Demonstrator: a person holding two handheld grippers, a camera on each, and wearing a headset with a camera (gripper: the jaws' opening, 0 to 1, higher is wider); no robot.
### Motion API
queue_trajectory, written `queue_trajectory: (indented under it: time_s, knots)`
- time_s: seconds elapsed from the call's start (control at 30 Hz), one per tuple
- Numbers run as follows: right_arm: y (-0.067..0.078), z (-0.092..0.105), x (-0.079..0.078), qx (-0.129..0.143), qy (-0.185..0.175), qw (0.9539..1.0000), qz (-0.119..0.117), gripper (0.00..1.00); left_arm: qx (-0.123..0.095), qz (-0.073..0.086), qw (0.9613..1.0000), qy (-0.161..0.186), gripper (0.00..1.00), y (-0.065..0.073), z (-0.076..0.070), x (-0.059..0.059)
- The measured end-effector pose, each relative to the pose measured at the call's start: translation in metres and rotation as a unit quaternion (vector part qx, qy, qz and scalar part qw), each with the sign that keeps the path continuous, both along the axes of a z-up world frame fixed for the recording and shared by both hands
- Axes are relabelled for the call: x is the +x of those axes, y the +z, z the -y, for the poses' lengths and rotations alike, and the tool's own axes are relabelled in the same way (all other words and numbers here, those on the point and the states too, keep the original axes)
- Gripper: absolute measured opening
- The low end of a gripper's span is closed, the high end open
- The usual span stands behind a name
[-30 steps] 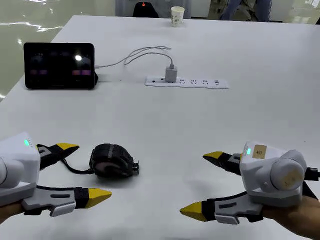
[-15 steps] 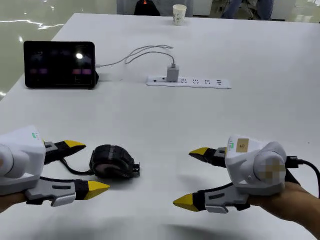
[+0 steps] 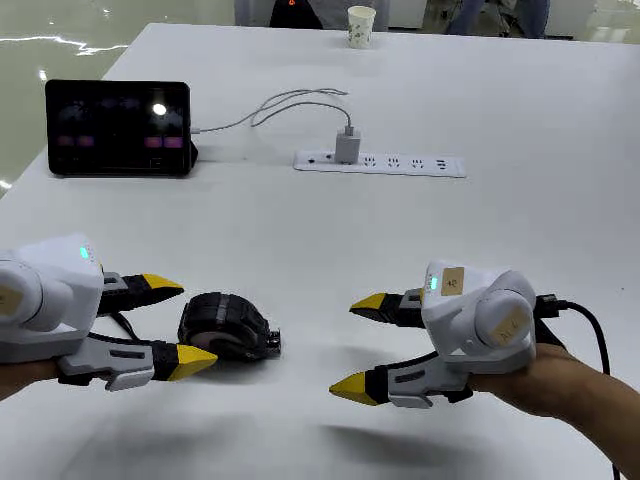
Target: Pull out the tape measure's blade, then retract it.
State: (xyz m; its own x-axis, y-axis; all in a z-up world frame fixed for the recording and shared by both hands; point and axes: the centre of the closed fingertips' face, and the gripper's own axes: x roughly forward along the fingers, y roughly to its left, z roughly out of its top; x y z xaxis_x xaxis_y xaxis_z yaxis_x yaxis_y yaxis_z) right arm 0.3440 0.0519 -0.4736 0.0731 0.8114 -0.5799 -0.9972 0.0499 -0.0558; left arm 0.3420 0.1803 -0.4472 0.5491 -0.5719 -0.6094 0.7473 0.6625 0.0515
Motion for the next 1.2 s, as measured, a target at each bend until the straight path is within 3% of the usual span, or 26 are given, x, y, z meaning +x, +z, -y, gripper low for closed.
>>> queue_trajectory:
  time_s: [0.47, 1.2]
  knots:
    - [-0.009, -0.02, 0.006, -0.006, 0.047, 0.9988, 0.015, 0.39, 0.03, -0.019, 0.9987, -0.037, 0.41, -0.009, 0.001, 0.005]
    - [-0.028, -0.056, 0.011, -0.017, 0.105, 0.9943, 0.014, 0.23, 0.069, -0.047, 0.9926, -0.088, 0.29, -0.024, -0.003, 0.008]
